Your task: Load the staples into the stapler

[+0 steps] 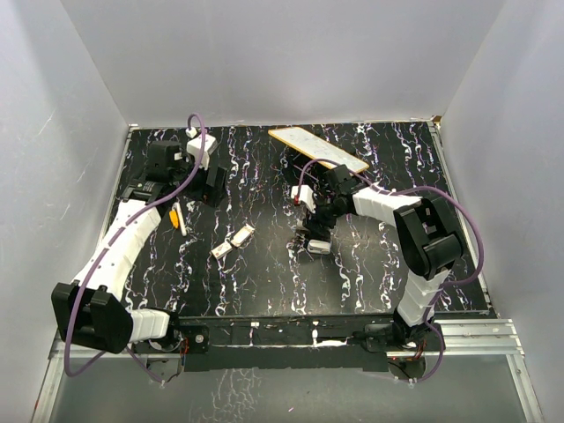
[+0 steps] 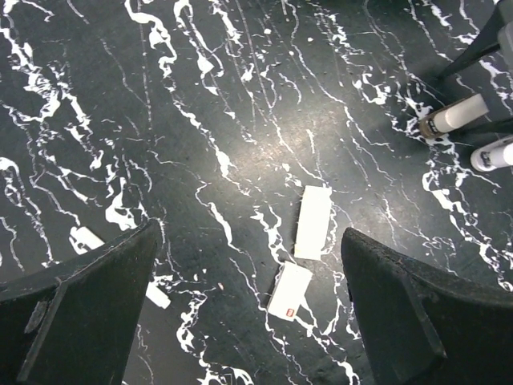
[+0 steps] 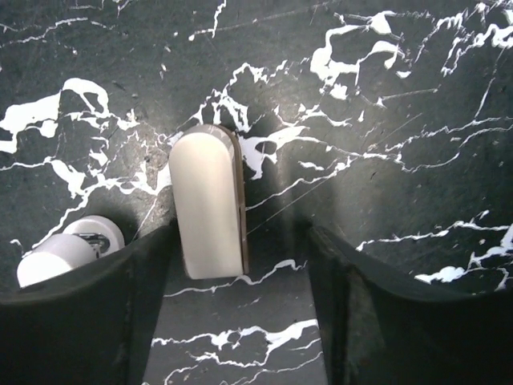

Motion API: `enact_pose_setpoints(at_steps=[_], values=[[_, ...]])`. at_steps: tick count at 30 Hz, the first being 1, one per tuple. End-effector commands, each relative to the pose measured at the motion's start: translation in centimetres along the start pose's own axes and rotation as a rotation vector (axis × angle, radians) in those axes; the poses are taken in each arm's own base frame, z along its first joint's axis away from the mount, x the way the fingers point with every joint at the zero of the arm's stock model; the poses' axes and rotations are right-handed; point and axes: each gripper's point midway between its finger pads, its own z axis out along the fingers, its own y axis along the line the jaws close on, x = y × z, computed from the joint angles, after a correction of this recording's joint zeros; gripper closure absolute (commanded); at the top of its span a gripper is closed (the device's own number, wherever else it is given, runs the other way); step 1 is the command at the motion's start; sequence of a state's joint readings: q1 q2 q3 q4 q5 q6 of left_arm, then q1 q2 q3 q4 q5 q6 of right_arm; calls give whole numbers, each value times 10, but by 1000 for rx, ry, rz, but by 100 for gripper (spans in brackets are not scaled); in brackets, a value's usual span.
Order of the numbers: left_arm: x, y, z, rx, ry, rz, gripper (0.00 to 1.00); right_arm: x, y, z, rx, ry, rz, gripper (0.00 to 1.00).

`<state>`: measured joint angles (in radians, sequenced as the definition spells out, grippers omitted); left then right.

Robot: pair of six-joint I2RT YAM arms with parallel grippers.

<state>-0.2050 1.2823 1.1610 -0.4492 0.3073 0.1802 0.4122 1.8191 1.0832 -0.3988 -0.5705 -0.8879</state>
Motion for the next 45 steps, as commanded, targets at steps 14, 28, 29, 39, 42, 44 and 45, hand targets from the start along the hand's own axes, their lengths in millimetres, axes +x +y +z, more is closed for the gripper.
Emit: enact_pose_setpoints(at_steps=[14,28,29,39,42,44,45], values=[[-20,74,-46,-473,-85,72,3,-97,-99,-138,666,-169,436,1],[-45,65,-50,-452,-289,-44,3,-116,-118,-216,950,-233,590,1],[-44,67,-49,-463,-295,-69,3,-119,-120,-219,958,-245,577,1],[-63,66,-39,-424,-355,44,3,-140,-142,-236,1002,-261,475,1],[-60,70,-32,-438,-350,25,3,-137,-144,-236,1023,-256,495,1],[-59,71,-30,-440,-346,10,3,-131,-143,-239,1047,-246,515,1],[-59,72,-30,-444,-343,0,3,-128,-142,-241,1063,-241,531,1]])
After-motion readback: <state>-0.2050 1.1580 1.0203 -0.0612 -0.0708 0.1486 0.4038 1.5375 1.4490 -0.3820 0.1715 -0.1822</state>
